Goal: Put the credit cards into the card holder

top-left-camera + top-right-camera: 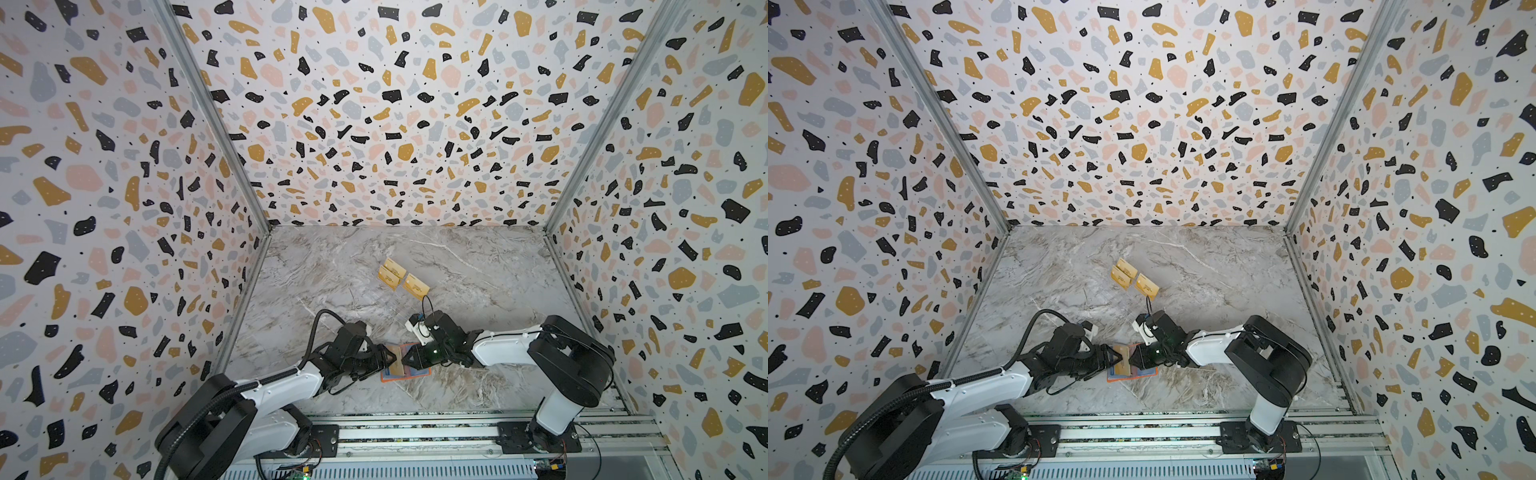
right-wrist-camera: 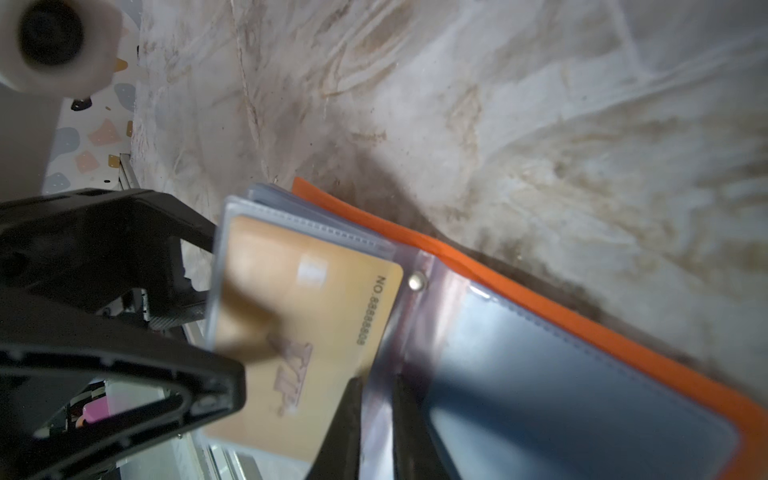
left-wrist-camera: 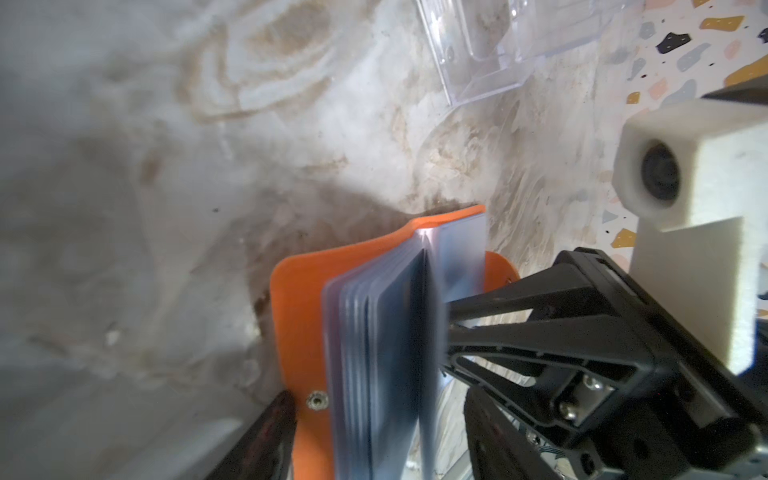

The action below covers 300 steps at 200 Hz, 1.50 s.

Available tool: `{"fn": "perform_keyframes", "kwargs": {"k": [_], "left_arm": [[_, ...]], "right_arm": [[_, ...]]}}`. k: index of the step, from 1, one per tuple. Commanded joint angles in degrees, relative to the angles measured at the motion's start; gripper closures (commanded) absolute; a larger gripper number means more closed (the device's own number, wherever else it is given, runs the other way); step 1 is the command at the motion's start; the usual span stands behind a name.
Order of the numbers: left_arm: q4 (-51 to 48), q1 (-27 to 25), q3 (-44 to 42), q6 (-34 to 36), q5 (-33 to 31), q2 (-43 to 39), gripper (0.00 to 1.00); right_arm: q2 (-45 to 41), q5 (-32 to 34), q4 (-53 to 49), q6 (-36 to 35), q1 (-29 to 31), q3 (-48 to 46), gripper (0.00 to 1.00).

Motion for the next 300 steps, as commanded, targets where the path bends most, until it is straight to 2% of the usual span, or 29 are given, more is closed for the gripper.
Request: {"fn": "perform_keyframes", "kwargs": {"k": [1, 52, 82, 110, 129, 144, 185, 206, 245, 273, 289, 300], "left_arm": [[8.36, -0.71, -2.26, -3.64, 4.33, 1.35, 0.34], [13.64, -0.68, -1.04, -4.67, 8.25, -1.27, 0.35], [19.10, -1.13, -1.16, -6.64, 10.47, 1.28, 0.35], [29.69, -2.14, -1.33, -10.97, 13.46, 4.53, 0.35], [27.59, -2.48, 0.26, -9.29, 13.60, 5.26, 0.35], [29.61, -2.89, 0.29, -9.89, 14.43, 5.15, 0.34], [27.16, -3.00, -0.27, -9.44, 14.19, 1.51, 0.33], [19.53, -3.09, 0.78, -5.84, 12.50, -0.08, 0.32], [19.67, -3.19, -0.98, -7.15, 9.55, -0.07, 0.31], [10.72, -3.22, 3.50, -2.06, 6.02, 4.39, 0.34], [7.57, -3.26, 5.39, -0.98, 3.98, 4.96, 0.36], [1.94, -3.26, 7.54, 1.04, 1.70, 5.17, 0.38]], "right_arm": [[3.14, 3.72, -7.41, -0.12, -0.14, -2.39, 0.84], [2.77, 3.52, -6.33, 0.32, -0.14, -3.10, 0.84], [2.81, 3.22, -5.73, 0.28, -0.15, -2.93, 0.84], [2.79, 2.96, -5.44, 0.27, -0.20, -3.05, 0.84], [2.44, 3.00, -4.94, 0.54, -0.14, -3.45, 0.84], [2.17, 3.04, -4.77, 0.63, -0.23, -3.72, 0.84], [1.71, 3.05, -4.24, 0.63, -0.58, -3.89, 0.84], [2.05, 2.69, -3.88, 0.45, -0.59, -3.76, 0.84], [1.98, 2.26, -2.97, 0.69, -0.68, -4.19, 0.84], [1.59, 1.89, -3.02, 0.37, -0.67, -3.89, 0.86], [0.31, 2.24, -2.63, 0.63, -0.53, -4.45, 0.86], [-0.80, 2.51, -2.41, 0.72, -0.58, -4.83, 0.86]]}}
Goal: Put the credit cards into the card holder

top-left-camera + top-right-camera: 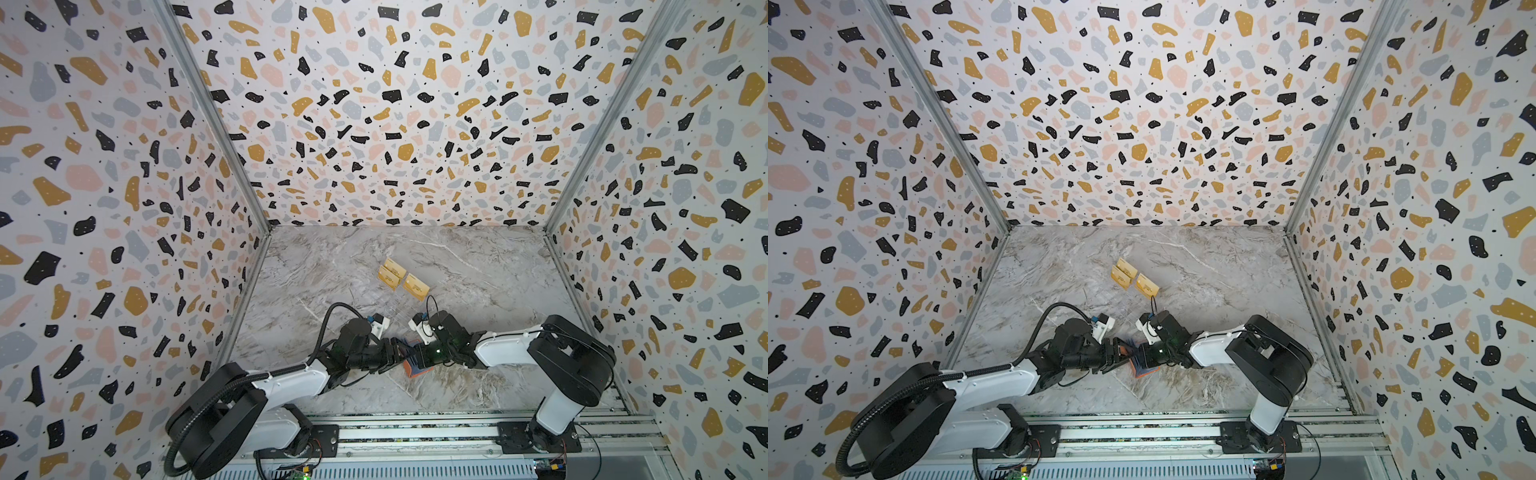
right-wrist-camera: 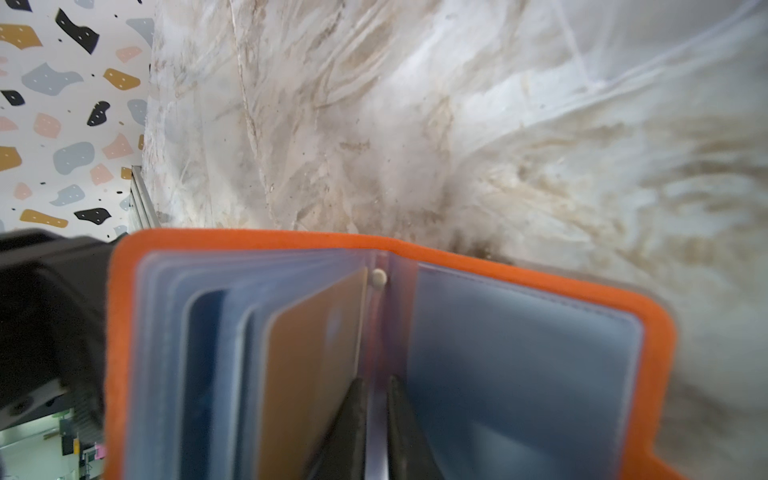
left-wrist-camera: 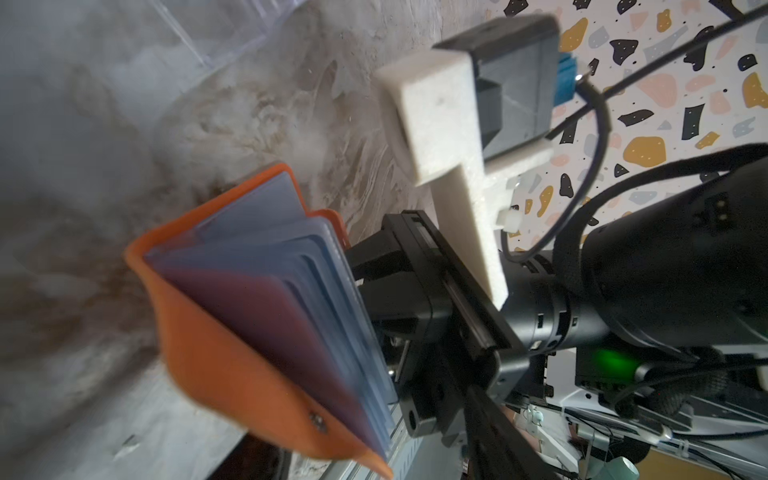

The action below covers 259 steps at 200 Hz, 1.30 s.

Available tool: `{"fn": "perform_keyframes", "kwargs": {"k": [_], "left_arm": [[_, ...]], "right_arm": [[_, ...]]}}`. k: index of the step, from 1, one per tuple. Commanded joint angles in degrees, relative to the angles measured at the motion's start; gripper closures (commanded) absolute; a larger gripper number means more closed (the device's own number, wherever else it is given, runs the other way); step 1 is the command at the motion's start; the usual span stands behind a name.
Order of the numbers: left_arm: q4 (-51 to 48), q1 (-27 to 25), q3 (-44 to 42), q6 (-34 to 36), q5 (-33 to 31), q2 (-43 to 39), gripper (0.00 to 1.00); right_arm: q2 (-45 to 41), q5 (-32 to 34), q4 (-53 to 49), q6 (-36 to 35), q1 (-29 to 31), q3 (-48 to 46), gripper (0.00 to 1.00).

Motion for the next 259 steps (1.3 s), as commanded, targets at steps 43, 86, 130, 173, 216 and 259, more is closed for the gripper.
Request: {"fn": "perform_keyframes", "kwargs": {"k": [43, 86, 130, 173, 216, 259], "left_arm": [[-27.00, -0.25, 11.47, 11.44, -12.69, 3.44, 0.41], [-29.78, -0.36, 14.59, 14.34, -13.96, 5.30, 0.49], [-34.49, -1.89, 20.32, 17.69, -14.04, 8.34, 0.47], [-37.37, -3.64, 22.86, 18.66, -14.86, 9.43, 0.43], [-38.26, -4.81, 23.90, 18.58, -14.61, 9.45, 0.42], [-36.73, -7.65, 25.01, 16.59, -15.58, 11.36, 0.43]], "right_arm": [[-3.38, 3.78, -4.73, -0.54, 2.46, -3.01, 0.87], [-7.15, 1.95, -0.87, 1.13, 3.24, -5.04, 0.88], [-9.69, 2.19, -0.62, 0.13, 3.99, -4.69, 0.87], [-10.09, 2.29, 0.80, 0.73, 5.56, -4.78, 0.87], [-10.80, 3.01, 2.05, 1.07, 5.61, -5.44, 0.86], [-16.63, 5.04, -1.85, 1.23, 5.27, -7.53, 0.84]]}}
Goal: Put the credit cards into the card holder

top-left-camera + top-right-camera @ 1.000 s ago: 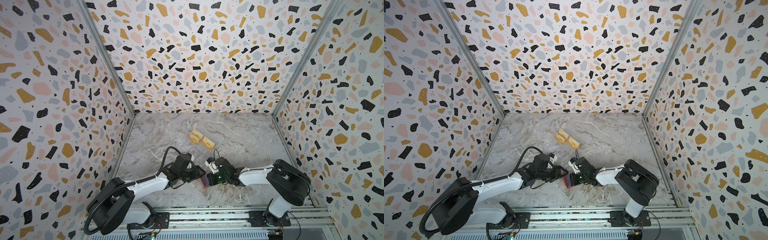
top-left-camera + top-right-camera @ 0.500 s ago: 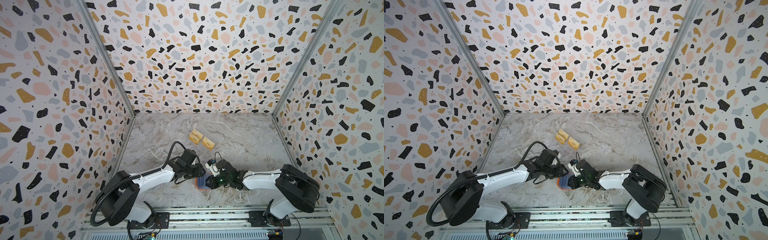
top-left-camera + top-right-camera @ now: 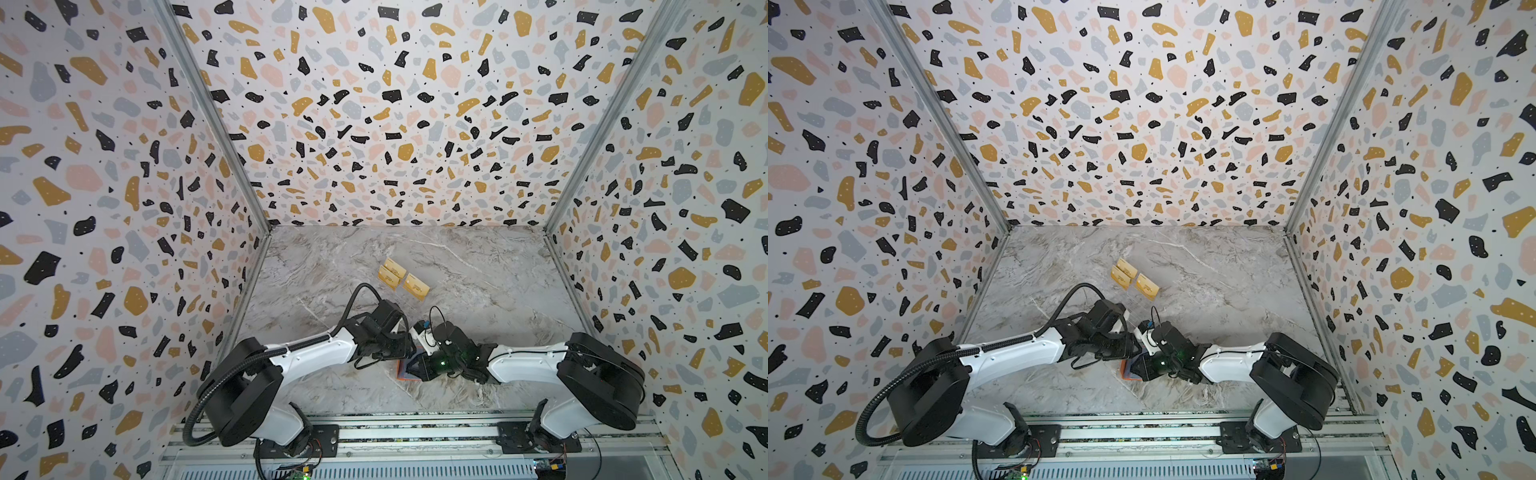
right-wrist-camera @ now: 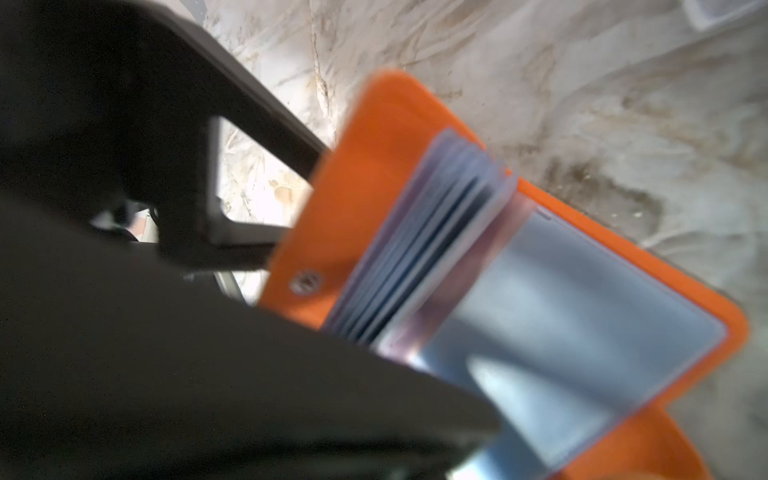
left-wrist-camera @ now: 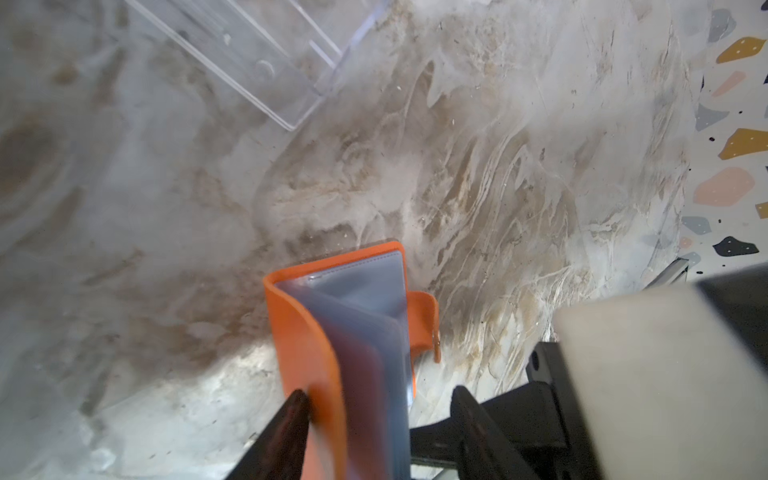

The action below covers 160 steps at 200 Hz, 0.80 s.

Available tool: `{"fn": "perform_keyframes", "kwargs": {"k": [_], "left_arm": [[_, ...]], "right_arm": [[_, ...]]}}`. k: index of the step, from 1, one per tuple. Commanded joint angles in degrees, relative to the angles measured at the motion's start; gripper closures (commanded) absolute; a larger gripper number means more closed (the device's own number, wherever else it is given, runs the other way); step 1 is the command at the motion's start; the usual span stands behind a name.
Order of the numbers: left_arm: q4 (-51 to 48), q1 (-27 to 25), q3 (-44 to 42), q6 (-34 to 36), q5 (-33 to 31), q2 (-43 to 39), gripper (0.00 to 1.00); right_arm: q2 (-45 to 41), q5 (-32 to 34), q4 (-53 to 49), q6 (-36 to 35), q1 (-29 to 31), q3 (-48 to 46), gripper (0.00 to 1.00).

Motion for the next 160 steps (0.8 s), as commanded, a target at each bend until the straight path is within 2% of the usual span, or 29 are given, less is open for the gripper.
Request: {"fn": "perform_keyframes", "kwargs": {"k": [1, 64, 104, 120, 140, 160], "left_arm": [[0.40, -1.32, 1.67, -0.87, -0.90, 0.61, 0.43], [3.09, -3.78, 2.67, -2.64, -0.27, 1.82, 0.40], [9.49, -4.32, -1.10, -4.76, 1.39, 2.52, 0.39], [13.79, -4.41, -2.93, -5.19, 2.60, 2.51, 0.38], [19.38, -4.33, -6.27, -8.27, 3.81, 2.93, 0.38], [23.01, -4.06, -9.56, -9.87, 3.89, 3.78, 0.39]], "right_arm": [[-5.21, 1.96, -2.96, 0.07, -0.21, -1.29, 0.84], [-16.75, 6.40, -15.42, -0.07, -4.98, -3.82, 0.80], [-16.17, 9.86, -20.44, 1.44, -5.54, -3.12, 0.74], [-15.51, 10.04, -20.34, 2.73, -5.48, -3.27, 0.69], [-16.00, 10.73, -19.38, 4.19, -4.84, -3.75, 0.57], [-16.54, 13.08, -20.12, 5.46, -3.66, -3.32, 0.52]]}}
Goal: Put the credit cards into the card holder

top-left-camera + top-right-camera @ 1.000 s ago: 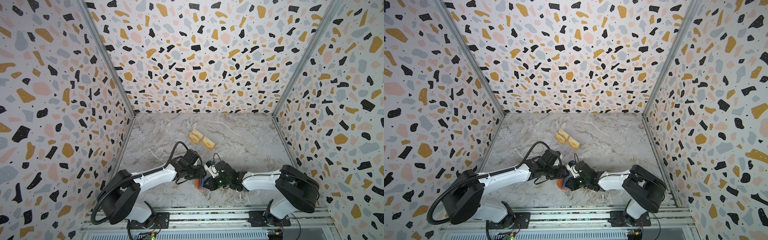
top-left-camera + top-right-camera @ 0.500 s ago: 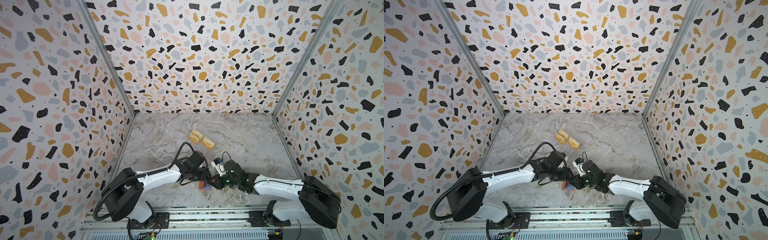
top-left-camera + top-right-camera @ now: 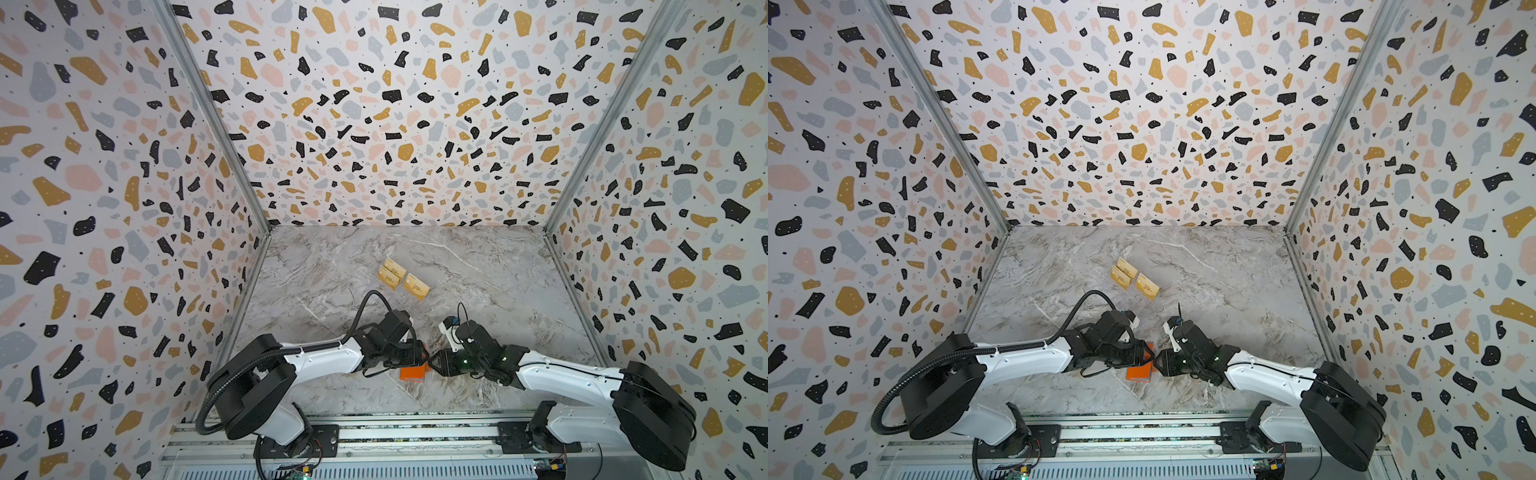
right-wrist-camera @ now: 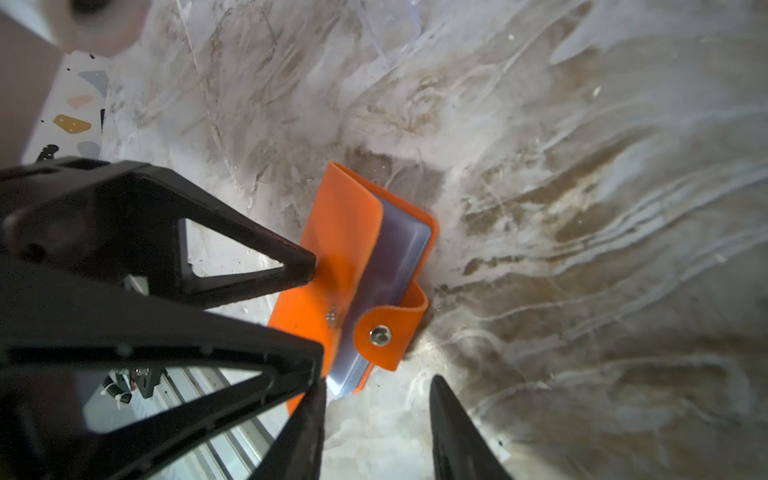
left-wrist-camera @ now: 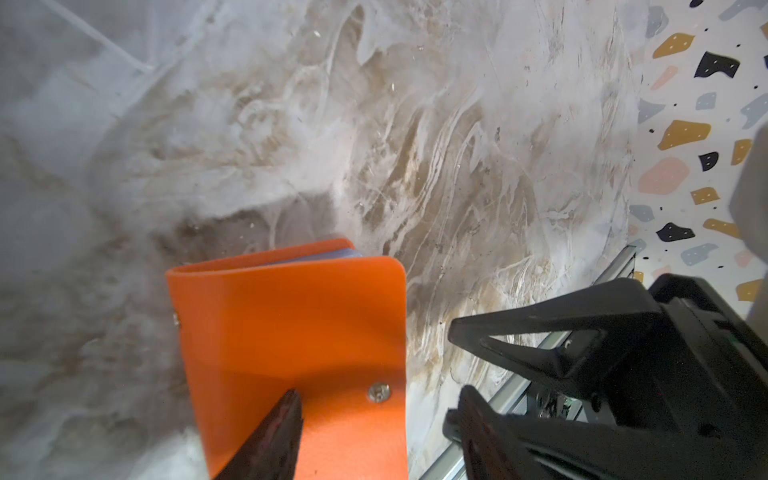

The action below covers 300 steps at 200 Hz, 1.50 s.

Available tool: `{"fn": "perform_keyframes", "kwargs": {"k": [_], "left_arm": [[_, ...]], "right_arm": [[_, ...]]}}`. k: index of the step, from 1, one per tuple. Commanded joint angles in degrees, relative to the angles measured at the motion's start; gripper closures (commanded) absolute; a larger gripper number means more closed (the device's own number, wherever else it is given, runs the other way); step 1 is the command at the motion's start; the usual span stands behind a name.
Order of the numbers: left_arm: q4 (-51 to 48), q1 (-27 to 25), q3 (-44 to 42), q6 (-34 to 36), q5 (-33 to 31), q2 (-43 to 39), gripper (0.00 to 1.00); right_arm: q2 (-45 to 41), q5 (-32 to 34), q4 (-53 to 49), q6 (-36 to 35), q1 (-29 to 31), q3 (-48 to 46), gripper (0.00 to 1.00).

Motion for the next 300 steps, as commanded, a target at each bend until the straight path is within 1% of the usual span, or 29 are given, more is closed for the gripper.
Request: {"fn": "perform_keyframes", "kwargs": {"k": [1, 9, 29, 38, 72, 97, 121, 128, 136, 149, 172, 185, 196, 209, 236, 239, 247, 268, 300], "left_arm": [[7.30, 0.03, -3.50, -3.11, 1.78, 1.35, 0.39], [8.02, 0.07, -4.48, -3.52, 1.21, 1.34, 0.40], [4.68, 0.10, -4.61, -2.47, -2.90, 1.25, 0.45], [5.02, 0.07, -5.25, -2.63, -4.05, 0.48, 0.46], [9.38, 0.30, -8.30, -5.42, -3.50, -1.53, 0.49], [7.33, 0.47, -8.41, -3.76, -4.03, -3.27, 0.48], [6.95, 1.45, -9.28, -3.05, -3.70, -3.50, 0.48], [7.02, 1.56, -9.30, -2.93, -3.48, -3.24, 0.48], [6.38, 1.58, -8.81, -2.37, -3.14, -2.84, 0.48], [4.78, 1.57, -7.96, -1.33, -3.14, -2.33, 0.48], [-0.94, 1.82, -6.29, 0.81, -6.55, -2.10, 0.49], [-1.45, 1.85, -5.88, 0.81, -6.22, -1.47, 0.49], [-1.11, 1.86, -5.81, 0.81, -5.60, -0.76, 0.49], [-1.01, 1.84, -5.74, 0.81, -5.65, -0.07, 0.51], [-2.03, 1.85, -5.12, 0.81, -6.62, 0.48, 0.53], [-2.36, 1.83, -5.00, 2.31, -6.72, 0.59, 0.53], [-3.03, 1.84, -4.71, 2.82, -7.12, 0.94, 0.54], [-3.15, 1.81, -4.40, 2.93, -7.07, 1.63, 0.55], [-2.68, 1.82, -4.72, 2.67, -6.50, 0.93, 0.56]], "right_arm": [[-1.15, 3.31, -1.47, 2.31, 1.15, 0.52, 0.52], [-1.24, 3.75, -1.71, 2.69, 1.35, 0.79, 0.50], [-0.73, 5.07, -2.56, 3.47, 1.81, 1.98, 0.50], [-0.27, 5.78, -2.67, 3.73, 2.12, 2.40, 0.50], [2.32, 5.78, -1.03, 4.89, 3.27, 2.66, 0.51], [2.59, 6.74, -0.93, 4.71, 3.63, 2.80, 0.51], [3.23, 7.84, -2.39, 3.66, 3.63, 3.25, 0.53], [3.49, 7.92, -2.52, 3.47, 3.62, 3.36, 0.55], [3.90, 7.79, -2.77, 3.22, 3.56, 3.47, 0.57], [4.52, 7.36, -2.64, 2.81, 3.63, 3.60, 0.57], [4.24, 7.76, -2.93, 2.47, 3.70, 3.15, 0.62], [4.03, 7.91, -2.93, 1.92, 3.74, 2.78, 0.62], [4.35, 7.84, -2.84, 1.34, 3.78, 2.81, 0.61], [5.19, 7.86, -2.57, 0.84, 4.33, 3.22, 0.57], [7.31, 8.09, -1.89, 0.52, 5.59, 4.17, 0.56], [7.53, 8.15, -1.91, 0.46, 5.84, 4.37, 0.55], [8.03, 8.34, -2.17, 0.35, 6.40, 4.73, 0.54], [9.11, 10.55, -3.67, 0.33, 7.92, 5.61, 0.53], [10.19, 14.31, -4.24, 0.92, 8.01, 5.71, 0.53]]}}
